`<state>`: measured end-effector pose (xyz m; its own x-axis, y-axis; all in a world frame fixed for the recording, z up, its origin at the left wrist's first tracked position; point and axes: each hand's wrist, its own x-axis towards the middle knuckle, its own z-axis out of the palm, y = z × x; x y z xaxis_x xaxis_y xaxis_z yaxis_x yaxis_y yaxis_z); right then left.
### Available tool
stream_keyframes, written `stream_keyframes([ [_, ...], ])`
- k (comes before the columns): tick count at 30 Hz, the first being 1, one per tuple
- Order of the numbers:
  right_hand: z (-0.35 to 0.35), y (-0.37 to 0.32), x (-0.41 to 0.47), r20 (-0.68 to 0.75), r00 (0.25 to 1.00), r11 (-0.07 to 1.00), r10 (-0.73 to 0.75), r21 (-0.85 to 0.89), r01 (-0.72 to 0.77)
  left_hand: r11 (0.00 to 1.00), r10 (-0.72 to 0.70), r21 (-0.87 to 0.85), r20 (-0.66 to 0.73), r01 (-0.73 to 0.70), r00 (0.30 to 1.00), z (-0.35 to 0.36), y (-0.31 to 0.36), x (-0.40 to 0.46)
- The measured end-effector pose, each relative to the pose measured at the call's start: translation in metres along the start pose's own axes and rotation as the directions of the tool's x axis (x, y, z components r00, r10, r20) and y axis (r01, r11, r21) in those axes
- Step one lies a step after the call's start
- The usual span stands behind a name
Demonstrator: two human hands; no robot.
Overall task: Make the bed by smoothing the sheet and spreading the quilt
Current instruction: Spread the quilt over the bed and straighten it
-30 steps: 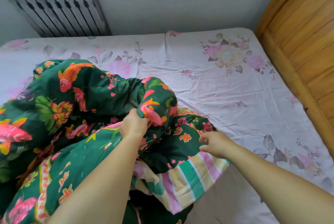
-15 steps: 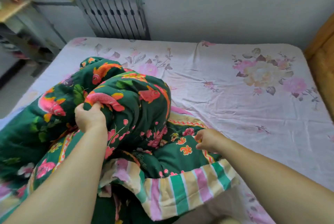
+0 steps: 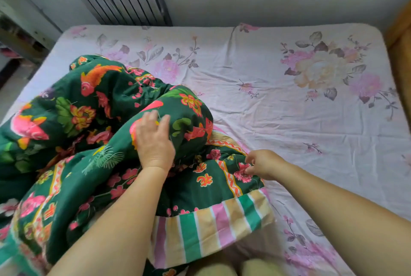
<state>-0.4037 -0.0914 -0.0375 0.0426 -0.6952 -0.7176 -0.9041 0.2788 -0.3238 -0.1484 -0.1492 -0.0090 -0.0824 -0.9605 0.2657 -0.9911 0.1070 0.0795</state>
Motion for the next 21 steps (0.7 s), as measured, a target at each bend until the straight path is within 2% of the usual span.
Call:
stream_keyframes([
  [2, 0.008, 0.002, 0.012, 0.002, 1.0, 0.999, 0.029, 0.015, -0.029, 0.964, 0.258, 0.042, 0.081, -0.262, 0.963, 0.017, 0.016, 0.0],
  [3, 0.012, 0.002, 0.018, -0.004, 0.999, 0.998, 0.048, 0.034, -0.048, 0.95, 0.287, 0.073, 0.192, -0.305, 0.939, 0.021, 0.024, -0.001],
  [4, 0.018, 0.001, 0.026, -0.015, 0.997, 0.995, 0.072, 0.064, -0.071, 0.948, 0.255, 0.112, 0.29, -0.297, 0.923, 0.027, 0.029, -0.001],
  [6, 0.028, -0.002, 0.043, -0.055, 0.992, 0.987, 0.114, 0.118, -0.107, 0.951, 0.111, 0.215, 0.433, -0.222, 0.894, 0.043, 0.031, 0.007],
  [8, 0.037, -0.008, 0.065, -0.106, 0.981, 0.977, 0.16, 0.159, -0.142, 0.945, -0.042, 0.303, 0.491, -0.125, 0.87, 0.057, 0.029, 0.023],
  [10, 0.043, -0.012, 0.086, -0.15, 0.967, 0.966, 0.207, 0.188, -0.178, 0.952, -0.16, 0.305, 0.52, -0.007, 0.839, 0.07, 0.023, 0.037],
  [14, 0.061, -0.02, 0.136, -0.181, 0.936, 0.943, 0.302, 0.204, -0.264, 0.946, -0.279, 0.305, 0.579, 0.114, 0.766, 0.109, -0.005, 0.055],
  [17, 0.074, -0.023, 0.166, -0.204, 0.913, 0.933, 0.352, 0.152, -0.326, 0.918, -0.381, 0.322, 0.551, 0.233, 0.742, 0.133, -0.035, 0.059],
  [19, 0.087, -0.02, 0.18, -0.153, 0.9, 0.91, 0.408, 0.154, -0.386, 0.899, -0.436, 0.301, 0.533, 0.319, 0.725, 0.146, -0.057, 0.057],
  [21, 0.099, -0.015, 0.188, -0.069, 0.881, 0.866, 0.468, 0.237, -0.441, 0.896, -0.445, 0.275, 0.527, 0.35, 0.724, 0.153, -0.074, 0.056],
])
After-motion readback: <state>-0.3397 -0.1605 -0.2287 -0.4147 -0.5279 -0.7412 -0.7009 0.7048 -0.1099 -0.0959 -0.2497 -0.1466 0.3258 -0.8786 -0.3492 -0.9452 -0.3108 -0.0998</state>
